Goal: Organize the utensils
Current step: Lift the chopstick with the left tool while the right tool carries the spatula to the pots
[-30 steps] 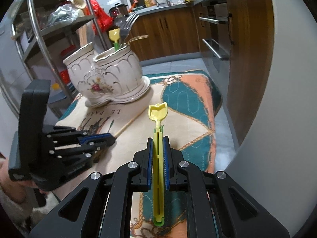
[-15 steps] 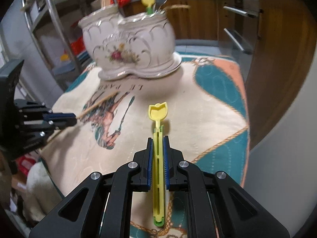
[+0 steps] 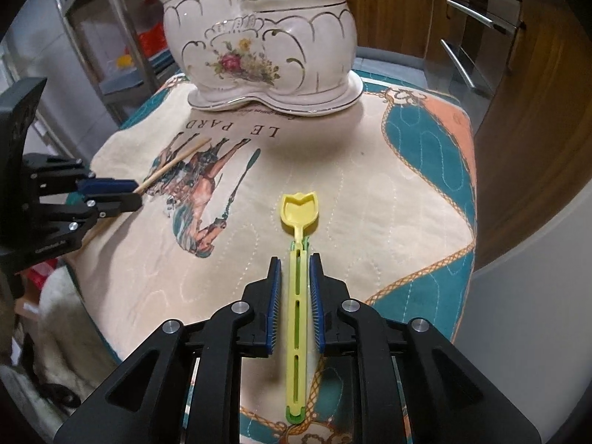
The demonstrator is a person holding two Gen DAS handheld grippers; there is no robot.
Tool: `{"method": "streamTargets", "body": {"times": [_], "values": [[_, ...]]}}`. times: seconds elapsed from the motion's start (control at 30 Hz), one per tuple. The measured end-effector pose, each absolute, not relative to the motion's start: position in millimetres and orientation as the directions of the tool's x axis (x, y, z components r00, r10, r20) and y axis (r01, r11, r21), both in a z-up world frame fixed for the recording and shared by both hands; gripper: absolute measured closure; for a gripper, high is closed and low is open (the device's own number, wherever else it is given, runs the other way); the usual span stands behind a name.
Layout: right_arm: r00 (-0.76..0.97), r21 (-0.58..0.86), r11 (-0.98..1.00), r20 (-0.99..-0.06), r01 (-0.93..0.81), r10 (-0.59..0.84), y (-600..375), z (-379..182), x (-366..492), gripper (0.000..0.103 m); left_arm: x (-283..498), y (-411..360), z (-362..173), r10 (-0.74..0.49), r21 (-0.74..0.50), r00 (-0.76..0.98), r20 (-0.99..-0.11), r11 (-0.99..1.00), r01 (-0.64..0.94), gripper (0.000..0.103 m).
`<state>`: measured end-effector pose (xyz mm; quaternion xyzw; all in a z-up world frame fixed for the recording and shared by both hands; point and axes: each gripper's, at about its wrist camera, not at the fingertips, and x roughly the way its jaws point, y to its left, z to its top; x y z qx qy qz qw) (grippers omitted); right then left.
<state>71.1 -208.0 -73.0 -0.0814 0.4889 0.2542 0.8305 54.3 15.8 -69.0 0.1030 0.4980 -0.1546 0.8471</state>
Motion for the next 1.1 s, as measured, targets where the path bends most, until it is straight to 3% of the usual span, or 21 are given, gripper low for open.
{"method": "streamTargets", "body": {"times": [0.17,0.23,0.53,0.87,1.1], "values": [[0.410,0.114,0.862,-0.844,-0.493,0.346,-208,-74,72,0.092,59,16,-70,-0.178,0.007,0.470,-0.865,0.930,0.367,0.089],[0.415,0.113,0.863,-0.841,-0.493,0.348,-209,-74,72,0.092,58,20,-69,-0.179,0.012,0.479,-0.859,0.929,0.369,0.098],[0.529,0.138,0.851,-0.730,-0.507,0.434,-206,-35,67,0.092,47,45,-37,-0.258,-0.009,0.587,-0.767,0.919,0.393,0.098],[0.738,0.159,0.854,-0.442,-0.495,0.510,-196,37,93,0.092,60,67,52,-0.344,-0.033,0.815,-0.467,0.927,0.373,0.098],[0.798,0.307,0.827,-0.253,-0.470,0.548,-201,61,141,0.092,112,70,97,-0.351,-0.115,0.905,-0.239,0.936,0.333,0.098]]}}
